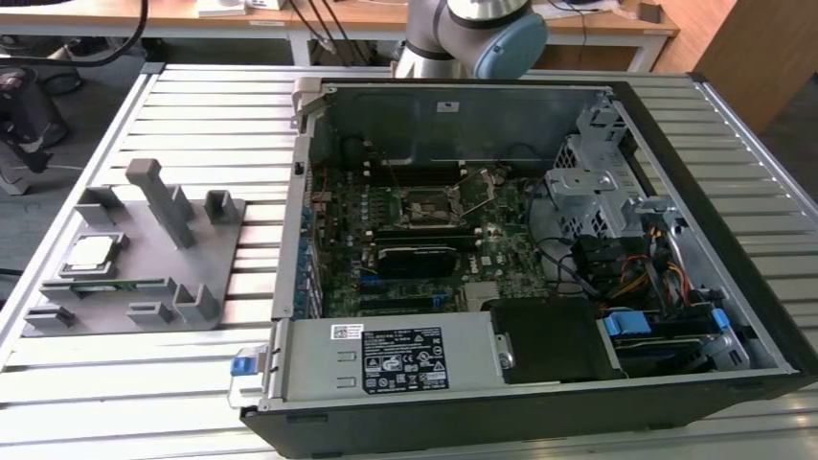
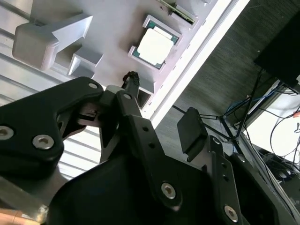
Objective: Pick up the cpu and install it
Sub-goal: 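Pick up the cpu and move it towards the insertion slot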
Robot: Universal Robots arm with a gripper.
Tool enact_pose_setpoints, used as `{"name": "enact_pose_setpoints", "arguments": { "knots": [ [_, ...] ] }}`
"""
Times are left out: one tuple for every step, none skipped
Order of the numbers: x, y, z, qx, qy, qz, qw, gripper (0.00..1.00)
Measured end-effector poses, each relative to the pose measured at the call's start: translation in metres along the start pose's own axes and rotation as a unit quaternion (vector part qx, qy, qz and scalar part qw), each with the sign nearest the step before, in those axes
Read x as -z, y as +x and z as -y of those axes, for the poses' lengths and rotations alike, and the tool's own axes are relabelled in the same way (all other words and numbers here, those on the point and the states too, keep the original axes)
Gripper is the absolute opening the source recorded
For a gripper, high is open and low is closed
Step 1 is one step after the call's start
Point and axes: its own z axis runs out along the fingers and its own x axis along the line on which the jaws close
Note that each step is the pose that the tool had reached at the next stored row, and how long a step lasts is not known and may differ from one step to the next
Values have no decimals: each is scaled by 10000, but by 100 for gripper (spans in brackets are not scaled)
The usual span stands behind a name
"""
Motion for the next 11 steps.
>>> {"name": "enact_pose_setpoints", "arguments": {
  "knots": [
    [-18, -1, 6, 29, 1, -4, 10000, 58],
    [-35, -1, 12, 59, 1, -6, 10000, 64],
    [-51, -1, 18, 88, 2, -8, 10000, 70],
    [-66, -2, 25, 117, 3, -11, 9999, 70],
    [-79, -2, 29, 143, 3, -19, 9999, 76],
    [-93, -3, 32, 167, 4, -36, 9999, 76],
    [-110, -3, 37, 190, 5, -50, 9998, 76],
    [-129, -4, 43, 211, 6, -61, 9998, 76],
    [-147, -4, 48, 224, 6, -67, 9997, 76],
    [-163, -4, 50, 225, 6, -73, 9997, 76],
    [-178, -4, 52, 225, 6, -77, 9997, 76]
  ]
}}
